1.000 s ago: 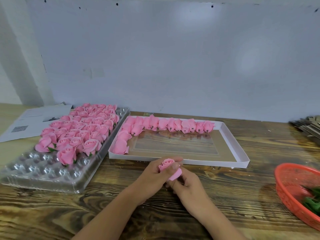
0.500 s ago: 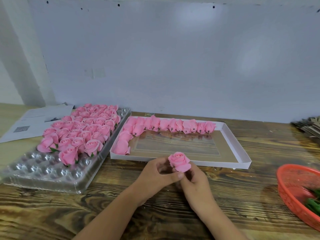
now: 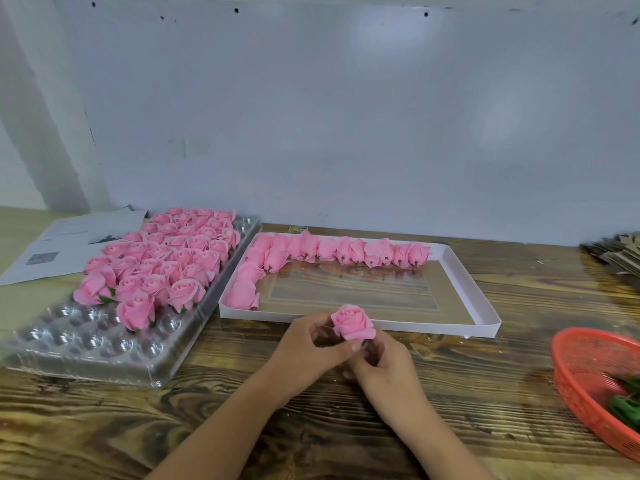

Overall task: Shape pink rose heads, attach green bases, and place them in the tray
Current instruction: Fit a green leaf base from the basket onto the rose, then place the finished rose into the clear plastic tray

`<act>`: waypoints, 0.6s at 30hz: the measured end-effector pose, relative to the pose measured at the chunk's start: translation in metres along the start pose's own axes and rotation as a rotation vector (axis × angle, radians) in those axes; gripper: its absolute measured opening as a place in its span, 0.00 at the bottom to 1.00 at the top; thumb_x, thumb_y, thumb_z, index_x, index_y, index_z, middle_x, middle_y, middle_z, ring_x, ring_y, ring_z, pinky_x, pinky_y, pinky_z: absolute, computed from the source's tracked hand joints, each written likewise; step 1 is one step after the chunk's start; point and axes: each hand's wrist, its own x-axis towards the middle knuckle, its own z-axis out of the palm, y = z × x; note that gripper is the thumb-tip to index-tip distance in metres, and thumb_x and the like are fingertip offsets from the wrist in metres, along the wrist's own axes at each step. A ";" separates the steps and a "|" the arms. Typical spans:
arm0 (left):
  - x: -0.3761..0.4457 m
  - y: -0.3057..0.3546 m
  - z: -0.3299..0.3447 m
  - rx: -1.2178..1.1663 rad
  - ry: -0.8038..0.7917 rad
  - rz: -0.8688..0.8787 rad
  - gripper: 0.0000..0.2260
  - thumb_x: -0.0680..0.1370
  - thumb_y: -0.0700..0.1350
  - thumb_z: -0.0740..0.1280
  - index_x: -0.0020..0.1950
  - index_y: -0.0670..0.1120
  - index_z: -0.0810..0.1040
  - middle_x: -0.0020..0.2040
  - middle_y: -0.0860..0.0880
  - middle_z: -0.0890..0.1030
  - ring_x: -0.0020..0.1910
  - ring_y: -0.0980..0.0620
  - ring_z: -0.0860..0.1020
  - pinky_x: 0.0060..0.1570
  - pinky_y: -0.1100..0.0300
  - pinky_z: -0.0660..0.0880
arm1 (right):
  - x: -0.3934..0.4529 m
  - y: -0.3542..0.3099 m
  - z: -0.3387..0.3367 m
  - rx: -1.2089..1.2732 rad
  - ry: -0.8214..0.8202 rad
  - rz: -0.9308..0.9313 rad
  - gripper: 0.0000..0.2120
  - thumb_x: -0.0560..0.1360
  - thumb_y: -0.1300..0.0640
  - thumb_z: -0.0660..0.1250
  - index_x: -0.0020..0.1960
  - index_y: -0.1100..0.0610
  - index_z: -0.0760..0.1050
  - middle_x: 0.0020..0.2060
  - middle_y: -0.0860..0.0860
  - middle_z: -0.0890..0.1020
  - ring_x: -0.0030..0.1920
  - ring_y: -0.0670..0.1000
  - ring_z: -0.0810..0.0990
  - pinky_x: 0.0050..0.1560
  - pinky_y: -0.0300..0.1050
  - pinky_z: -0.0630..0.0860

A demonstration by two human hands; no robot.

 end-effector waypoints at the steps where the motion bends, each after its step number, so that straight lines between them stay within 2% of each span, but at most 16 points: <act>1: 0.001 -0.001 0.000 0.017 0.015 0.007 0.14 0.75 0.46 0.76 0.59 0.58 0.84 0.52 0.58 0.86 0.54 0.59 0.83 0.55 0.66 0.77 | -0.001 -0.001 0.000 -0.015 -0.013 -0.009 0.11 0.74 0.60 0.67 0.49 0.45 0.82 0.39 0.51 0.85 0.40 0.54 0.83 0.45 0.61 0.81; 4: 0.001 -0.004 -0.001 0.065 0.031 0.034 0.15 0.73 0.48 0.78 0.57 0.61 0.84 0.52 0.59 0.86 0.54 0.60 0.83 0.55 0.68 0.77 | -0.003 -0.005 0.001 -0.071 -0.045 -0.020 0.12 0.74 0.60 0.68 0.50 0.43 0.81 0.41 0.45 0.85 0.41 0.50 0.82 0.45 0.57 0.82; 6: 0.000 -0.003 -0.001 0.075 0.041 0.040 0.14 0.72 0.48 0.78 0.55 0.63 0.84 0.51 0.60 0.86 0.53 0.60 0.83 0.55 0.67 0.78 | -0.003 -0.006 0.000 -0.073 -0.055 -0.012 0.14 0.75 0.64 0.67 0.51 0.45 0.81 0.40 0.45 0.84 0.40 0.50 0.81 0.45 0.54 0.82; 9: -0.002 0.002 -0.007 0.082 0.093 0.033 0.12 0.73 0.47 0.77 0.52 0.62 0.85 0.50 0.59 0.87 0.52 0.60 0.84 0.52 0.66 0.79 | -0.003 -0.008 0.001 -0.036 -0.090 -0.010 0.19 0.74 0.67 0.66 0.57 0.47 0.80 0.41 0.48 0.84 0.39 0.47 0.80 0.42 0.43 0.79; 12: -0.008 0.014 -0.027 0.112 0.188 0.040 0.12 0.73 0.47 0.78 0.50 0.63 0.84 0.46 0.59 0.87 0.47 0.63 0.84 0.44 0.74 0.76 | -0.003 -0.007 0.002 -0.002 -0.080 0.078 0.23 0.76 0.68 0.67 0.67 0.49 0.74 0.46 0.50 0.83 0.44 0.50 0.82 0.50 0.48 0.81; 14: -0.016 0.021 -0.050 0.140 0.271 0.030 0.12 0.73 0.47 0.78 0.50 0.62 0.83 0.46 0.62 0.86 0.45 0.65 0.83 0.40 0.77 0.75 | -0.003 -0.006 0.002 -0.024 -0.073 0.085 0.23 0.77 0.67 0.67 0.67 0.47 0.71 0.47 0.48 0.82 0.45 0.45 0.81 0.50 0.41 0.80; 16: -0.029 0.023 -0.078 0.214 0.342 0.012 0.14 0.73 0.47 0.77 0.53 0.62 0.81 0.46 0.68 0.84 0.44 0.69 0.81 0.36 0.76 0.75 | -0.004 -0.007 0.001 -0.041 -0.084 0.077 0.23 0.78 0.66 0.66 0.66 0.44 0.70 0.48 0.47 0.82 0.46 0.44 0.80 0.48 0.36 0.78; 18: -0.043 0.024 -0.108 0.305 0.445 -0.024 0.14 0.72 0.47 0.77 0.52 0.62 0.79 0.42 0.66 0.84 0.41 0.66 0.82 0.33 0.73 0.74 | -0.004 -0.007 0.001 -0.044 -0.092 0.079 0.24 0.78 0.66 0.66 0.66 0.43 0.70 0.49 0.47 0.81 0.48 0.44 0.80 0.50 0.40 0.79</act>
